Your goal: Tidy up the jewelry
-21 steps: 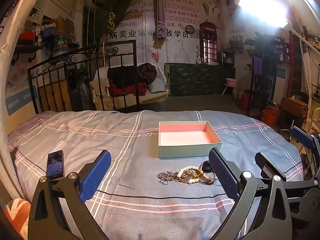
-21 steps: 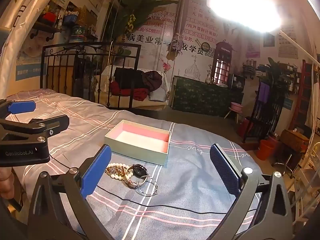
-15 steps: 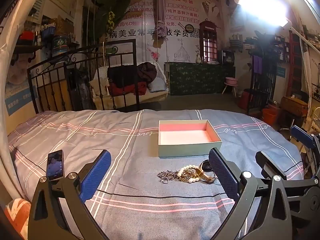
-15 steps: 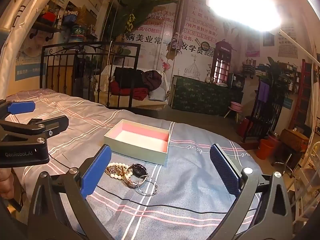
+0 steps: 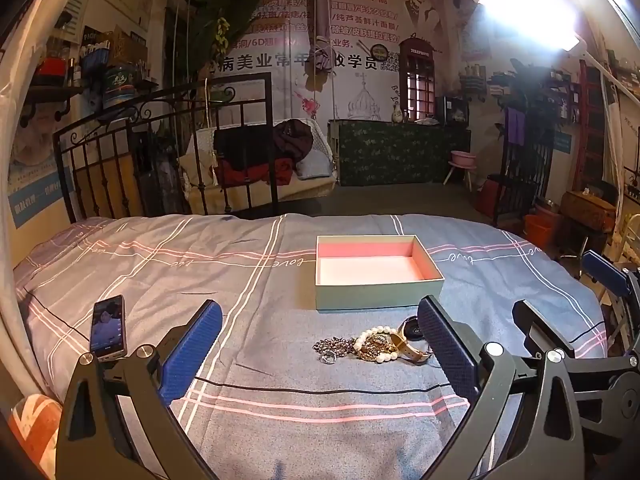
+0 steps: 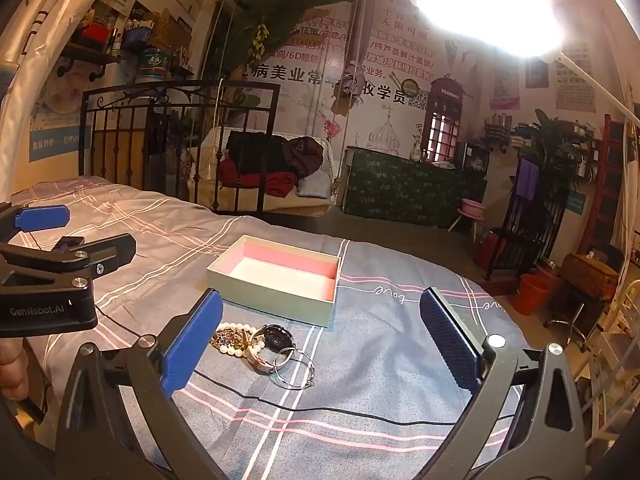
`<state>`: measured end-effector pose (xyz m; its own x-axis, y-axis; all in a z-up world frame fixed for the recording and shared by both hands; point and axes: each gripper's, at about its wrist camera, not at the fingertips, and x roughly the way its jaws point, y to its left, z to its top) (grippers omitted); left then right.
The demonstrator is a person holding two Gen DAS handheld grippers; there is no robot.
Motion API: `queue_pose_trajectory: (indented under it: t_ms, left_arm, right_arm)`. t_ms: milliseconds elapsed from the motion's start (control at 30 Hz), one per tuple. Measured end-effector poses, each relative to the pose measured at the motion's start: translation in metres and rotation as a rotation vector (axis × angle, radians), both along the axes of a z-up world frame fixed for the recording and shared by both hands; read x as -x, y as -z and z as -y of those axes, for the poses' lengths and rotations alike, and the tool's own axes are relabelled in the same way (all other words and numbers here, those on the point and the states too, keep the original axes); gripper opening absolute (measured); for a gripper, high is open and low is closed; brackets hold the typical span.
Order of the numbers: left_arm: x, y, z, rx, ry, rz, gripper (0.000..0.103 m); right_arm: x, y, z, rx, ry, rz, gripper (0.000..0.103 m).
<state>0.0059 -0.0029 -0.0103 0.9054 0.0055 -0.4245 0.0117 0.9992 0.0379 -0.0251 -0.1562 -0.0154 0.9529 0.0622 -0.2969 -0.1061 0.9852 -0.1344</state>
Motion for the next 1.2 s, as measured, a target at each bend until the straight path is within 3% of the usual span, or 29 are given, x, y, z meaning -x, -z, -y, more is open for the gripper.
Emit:
queue_pose_trajectory:
  t_ms: [500, 1200]
  left_arm:
    - [-0.004, 0.001, 0.002, 0.008, 0.023, -0.028, 0.097]
    - [-0.005, 0.0, -0.005, 0.037, 0.019, -0.007, 0.097]
  right_arm:
    - [-0.012, 0.016, -0.003, -0.008, 0.005, -0.015, 0.097]
    - [-0.018, 0.022, -0.004, -0.015, 0.008, -0.039, 0.097]
